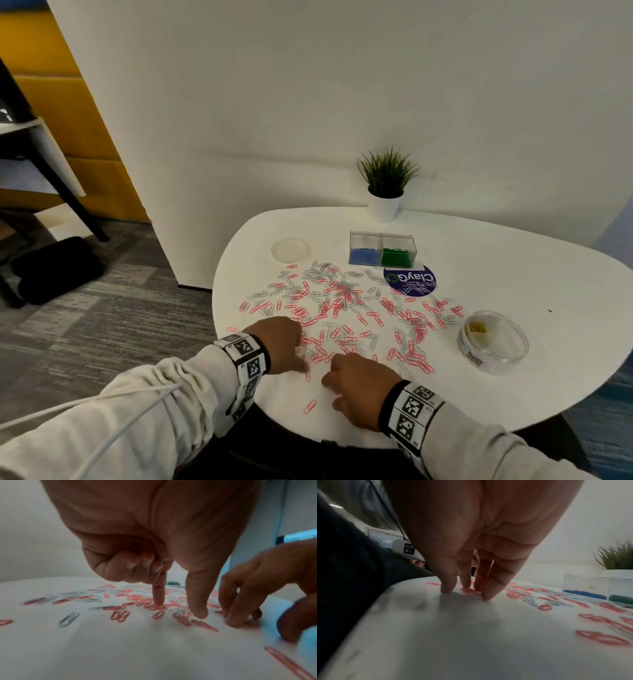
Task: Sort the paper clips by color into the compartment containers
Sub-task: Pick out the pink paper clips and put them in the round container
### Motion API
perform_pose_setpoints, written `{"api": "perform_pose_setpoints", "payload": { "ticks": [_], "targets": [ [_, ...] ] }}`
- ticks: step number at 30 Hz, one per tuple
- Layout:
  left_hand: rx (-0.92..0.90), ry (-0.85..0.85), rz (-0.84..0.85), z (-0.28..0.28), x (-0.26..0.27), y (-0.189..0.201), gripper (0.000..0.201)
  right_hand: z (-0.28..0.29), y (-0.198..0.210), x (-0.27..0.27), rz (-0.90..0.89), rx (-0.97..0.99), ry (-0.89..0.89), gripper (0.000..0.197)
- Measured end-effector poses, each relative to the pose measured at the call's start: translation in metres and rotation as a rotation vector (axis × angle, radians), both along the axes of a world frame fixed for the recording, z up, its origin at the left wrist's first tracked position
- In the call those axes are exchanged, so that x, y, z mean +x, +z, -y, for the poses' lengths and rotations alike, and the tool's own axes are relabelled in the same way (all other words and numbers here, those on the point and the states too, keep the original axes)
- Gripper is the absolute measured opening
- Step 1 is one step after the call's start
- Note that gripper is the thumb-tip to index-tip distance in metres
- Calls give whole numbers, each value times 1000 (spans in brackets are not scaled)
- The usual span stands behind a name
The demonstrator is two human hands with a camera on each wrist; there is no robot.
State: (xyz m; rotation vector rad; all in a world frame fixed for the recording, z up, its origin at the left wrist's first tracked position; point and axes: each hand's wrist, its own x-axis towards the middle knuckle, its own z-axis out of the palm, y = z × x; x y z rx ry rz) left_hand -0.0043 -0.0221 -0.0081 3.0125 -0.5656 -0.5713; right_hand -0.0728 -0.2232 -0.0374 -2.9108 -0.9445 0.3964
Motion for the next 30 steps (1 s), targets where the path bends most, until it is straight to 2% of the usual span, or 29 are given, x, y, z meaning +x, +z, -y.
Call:
{"api": "perform_pose_setpoints", "payload": {
  "ticks": [4, 8, 10, 13, 15, 17, 19, 21, 22, 24, 26, 27, 29, 30],
  "targets": [
    [64, -87, 5, 8, -5, -3, 26, -3, -8, -3, 72, 8, 70, 28],
    [88, -134, -14, 8, -5, -8, 27, -3, -9, -3, 92, 14, 19, 34],
    [87, -143, -30, 7, -6, -6, 28, 2, -10, 4, 47, 124, -79, 34],
    [-13, -88, -66, -1, 1, -1, 27, 13, 2, 20, -114, 475, -467, 27],
    [-287, 108, -172, -9, 10, 5, 23, 19, 13, 25, -337, 924, -820, 26],
    [-645, 351, -350, -16, 15, 11, 15, 22, 23, 23, -644, 1341, -1072, 27],
    [-892, 499, -444, -21, 15, 15, 2, 25, 29, 20, -850, 1487, -1171, 23],
    [-971, 533, -487, -22, 14, 13, 14, 25, 25, 21, -869, 1397, -1134, 16],
    [-968, 540, -507, -20, 14, 12, 15, 24, 22, 22, -786, 1240, -1060, 12],
    [-899, 520, -513, -16, 14, 10, 14, 20, 19, 26, -504, 751, -798, 6],
    [-657, 316, -416, -11, 11, 12, 8, 15, 15, 28, -246, 326, -529, 15],
    [-482, 152, -316, -9, 9, 11, 8, 11, 14, 28, -170, 204, -434, 20],
    [-199, -108, -128, -2, 1, 12, 12, 5, 10, 26, -89, 89, -327, 28],
    [-109, -182, -76, 1, -2, 13, 17, 2, 6, 25, -65, 71, -306, 29]
  ]
}}
